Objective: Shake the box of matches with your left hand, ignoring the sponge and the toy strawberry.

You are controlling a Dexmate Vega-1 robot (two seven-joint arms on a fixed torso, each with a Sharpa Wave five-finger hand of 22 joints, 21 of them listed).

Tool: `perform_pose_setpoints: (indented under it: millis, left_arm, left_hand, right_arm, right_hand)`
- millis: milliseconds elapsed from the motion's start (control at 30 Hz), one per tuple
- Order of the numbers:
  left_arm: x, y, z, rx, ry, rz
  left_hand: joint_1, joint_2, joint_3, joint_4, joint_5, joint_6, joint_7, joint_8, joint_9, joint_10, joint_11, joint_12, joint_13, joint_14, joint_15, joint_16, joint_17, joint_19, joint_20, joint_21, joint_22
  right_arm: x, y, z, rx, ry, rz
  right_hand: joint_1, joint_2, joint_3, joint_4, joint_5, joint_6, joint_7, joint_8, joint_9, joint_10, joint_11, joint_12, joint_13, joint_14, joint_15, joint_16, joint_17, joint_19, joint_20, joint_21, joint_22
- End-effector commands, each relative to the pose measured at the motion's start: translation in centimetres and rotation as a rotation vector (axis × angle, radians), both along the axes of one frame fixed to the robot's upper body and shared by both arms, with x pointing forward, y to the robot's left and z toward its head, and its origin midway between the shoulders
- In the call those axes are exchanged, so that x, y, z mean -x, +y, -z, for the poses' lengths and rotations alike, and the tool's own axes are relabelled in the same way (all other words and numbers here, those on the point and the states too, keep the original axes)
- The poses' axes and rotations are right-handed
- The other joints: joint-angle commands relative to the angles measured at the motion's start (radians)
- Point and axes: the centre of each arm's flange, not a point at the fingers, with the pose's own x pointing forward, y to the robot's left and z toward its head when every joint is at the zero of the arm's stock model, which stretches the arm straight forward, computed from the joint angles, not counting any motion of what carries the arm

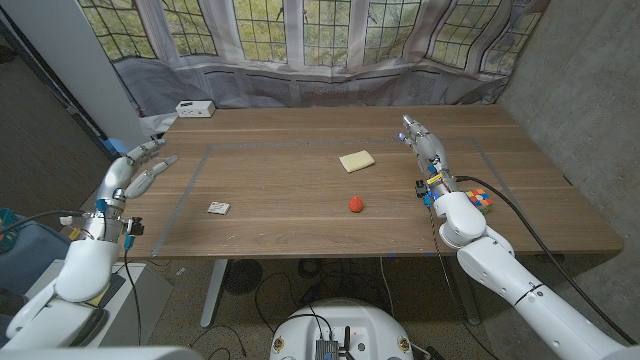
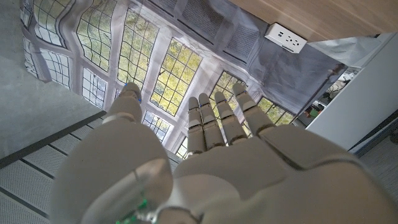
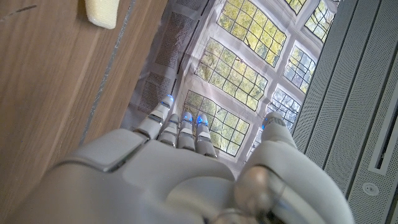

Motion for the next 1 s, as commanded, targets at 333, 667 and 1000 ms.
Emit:
perform_pose_setpoints:
  millis: [333,667,1000]
  left_arm:
    - [0.8,-0.4,-2.6,-0.234,0.116,-0.198]
    - [1.1,0.2,-4.0,-0.320,0.189,-0.227]
    - [0.8,-0.6,-6.1,-0.456,0.277,-0.248]
  left_hand:
    - [0.090,-0.031,0.016,0.013,0.007,-0.002,-0.053,-0.006,0.006,0.003,-0.050,-0.018,0.004,-0.043,-0.032,-0.017,0.001,-0.079,0.041,-0.034,0.000]
    - [0.104,-0.034,0.018,0.015,0.008,0.001,-0.065,-0.006,0.006,0.009,-0.061,-0.019,0.005,-0.045,-0.039,-0.015,0.001,-0.093,0.053,-0.034,0.000]
    - [0.141,-0.041,0.023,0.015,0.010,0.040,-0.085,0.004,0.006,0.044,-0.075,-0.011,0.005,-0.031,-0.051,-0.008,0.000,-0.095,0.056,-0.029,0.000]
  right_arm:
    - [-0.1,0.2,0.2,-0.004,0.002,0.006]
    - [-0.2,0.6,0.1,0.002,0.003,0.007]
    - [-0.3,0.5,-0.4,-0.006,-0.009,0.005]
  right_hand:
    - [0.013,0.004,0.010,0.001,0.002,0.007,-0.001,0.003,0.002,0.008,0.000,0.002,0.003,0.002,0.003,0.003,0.001,0.003,0.003,0.001,0.002]
    - [0.014,0.004,0.011,0.001,0.002,0.008,-0.001,0.003,0.002,0.007,-0.001,0.002,0.003,0.002,0.004,0.002,0.002,0.000,0.003,0.000,0.002]
    - [0.015,0.004,0.011,0.002,0.002,0.007,0.001,0.003,0.002,0.008,0.001,0.002,0.004,0.000,0.006,0.002,0.002,0.000,0.003,0.000,0.002]
